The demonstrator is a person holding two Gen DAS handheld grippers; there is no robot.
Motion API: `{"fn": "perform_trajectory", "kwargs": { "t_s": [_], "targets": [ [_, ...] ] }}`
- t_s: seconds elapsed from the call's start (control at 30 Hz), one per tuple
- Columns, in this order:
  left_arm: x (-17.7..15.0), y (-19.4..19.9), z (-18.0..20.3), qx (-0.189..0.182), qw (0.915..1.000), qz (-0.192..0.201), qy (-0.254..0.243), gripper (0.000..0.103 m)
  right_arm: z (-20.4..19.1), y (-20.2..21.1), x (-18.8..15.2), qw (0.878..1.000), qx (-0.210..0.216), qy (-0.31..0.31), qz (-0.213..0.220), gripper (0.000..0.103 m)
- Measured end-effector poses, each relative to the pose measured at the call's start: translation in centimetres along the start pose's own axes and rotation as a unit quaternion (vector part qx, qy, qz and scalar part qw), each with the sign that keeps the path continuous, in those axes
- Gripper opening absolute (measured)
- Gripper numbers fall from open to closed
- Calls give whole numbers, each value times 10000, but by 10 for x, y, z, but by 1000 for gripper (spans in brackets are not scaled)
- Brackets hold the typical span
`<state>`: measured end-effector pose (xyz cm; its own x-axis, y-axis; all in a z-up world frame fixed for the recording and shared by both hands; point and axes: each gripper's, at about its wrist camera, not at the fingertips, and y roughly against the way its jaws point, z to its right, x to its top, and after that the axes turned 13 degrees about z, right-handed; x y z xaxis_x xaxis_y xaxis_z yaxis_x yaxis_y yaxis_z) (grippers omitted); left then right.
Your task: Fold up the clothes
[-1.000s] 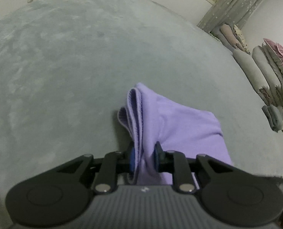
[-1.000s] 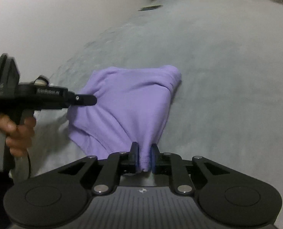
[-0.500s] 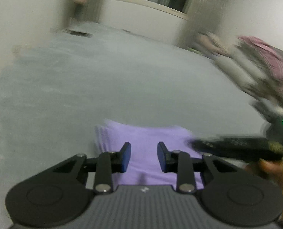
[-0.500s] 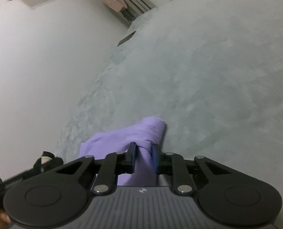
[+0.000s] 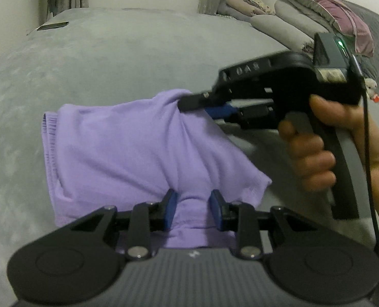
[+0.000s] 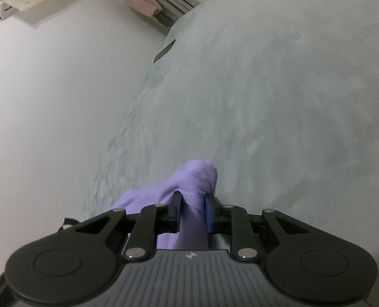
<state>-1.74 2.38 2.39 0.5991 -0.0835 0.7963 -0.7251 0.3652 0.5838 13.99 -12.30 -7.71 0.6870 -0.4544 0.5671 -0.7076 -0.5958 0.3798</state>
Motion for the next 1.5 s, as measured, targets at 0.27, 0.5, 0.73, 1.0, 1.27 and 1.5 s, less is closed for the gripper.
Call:
{"fn": "perform_trajectory", "kwargs": {
  "t_s": [0.27,0.5,0.73,1.0,1.27,1.5],
  "targets": [
    [-1,3,-1,-145,9999,-52,19,26,3,9,10,9989,2,-77,454,21],
    [22,33,-54,-148,9956,316,872,31,-8,26,5,9993,-168,-56,321,33],
    [27,40,-108,921,9822,431,1581,45,-18,43,0,9993,-341,-37,165,47],
    [12,14,-95,1046,9843,126,1413,66,-26,49,-23,9988,-428,144,-197,47],
    [8,14,-79,1266,9853,178,1134,68,-31,53,-40,9978,-498,353,-251,47],
    [8,11,-71,1408,9847,213,1004,68,-39,55,-50,9960,-620,607,-198,45]
  ]
}}
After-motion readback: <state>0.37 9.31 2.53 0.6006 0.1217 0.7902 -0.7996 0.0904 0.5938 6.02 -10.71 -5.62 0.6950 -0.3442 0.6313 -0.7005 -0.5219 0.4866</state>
